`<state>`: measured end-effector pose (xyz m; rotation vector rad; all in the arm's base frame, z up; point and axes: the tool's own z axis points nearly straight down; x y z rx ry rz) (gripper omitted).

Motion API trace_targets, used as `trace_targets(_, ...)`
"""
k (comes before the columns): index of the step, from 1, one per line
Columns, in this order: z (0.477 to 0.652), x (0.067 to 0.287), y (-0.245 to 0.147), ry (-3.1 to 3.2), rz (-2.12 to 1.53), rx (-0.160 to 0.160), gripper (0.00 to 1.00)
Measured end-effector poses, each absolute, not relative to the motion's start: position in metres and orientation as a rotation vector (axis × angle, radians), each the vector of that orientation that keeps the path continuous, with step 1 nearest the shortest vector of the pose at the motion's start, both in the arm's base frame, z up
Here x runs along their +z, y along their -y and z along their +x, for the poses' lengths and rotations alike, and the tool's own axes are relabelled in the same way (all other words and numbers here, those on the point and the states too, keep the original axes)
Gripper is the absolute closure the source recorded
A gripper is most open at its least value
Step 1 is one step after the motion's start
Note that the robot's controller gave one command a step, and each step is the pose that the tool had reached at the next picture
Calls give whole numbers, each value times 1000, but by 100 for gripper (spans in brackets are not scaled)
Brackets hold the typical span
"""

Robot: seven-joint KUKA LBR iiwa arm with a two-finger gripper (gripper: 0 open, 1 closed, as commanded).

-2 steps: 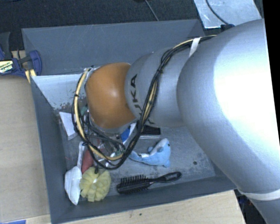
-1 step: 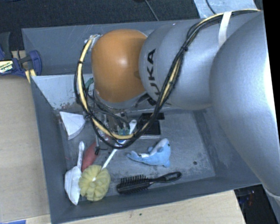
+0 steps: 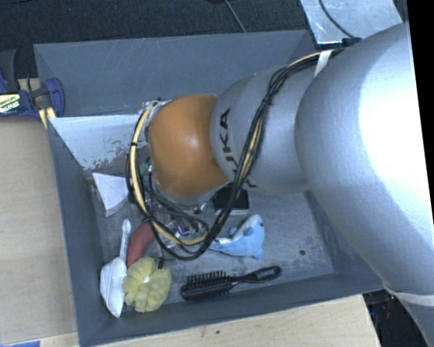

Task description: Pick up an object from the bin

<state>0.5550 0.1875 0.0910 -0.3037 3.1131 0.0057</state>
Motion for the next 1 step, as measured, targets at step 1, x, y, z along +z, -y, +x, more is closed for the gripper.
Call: trace_targets(1,553,106,-207,-3115,-182,10,0)
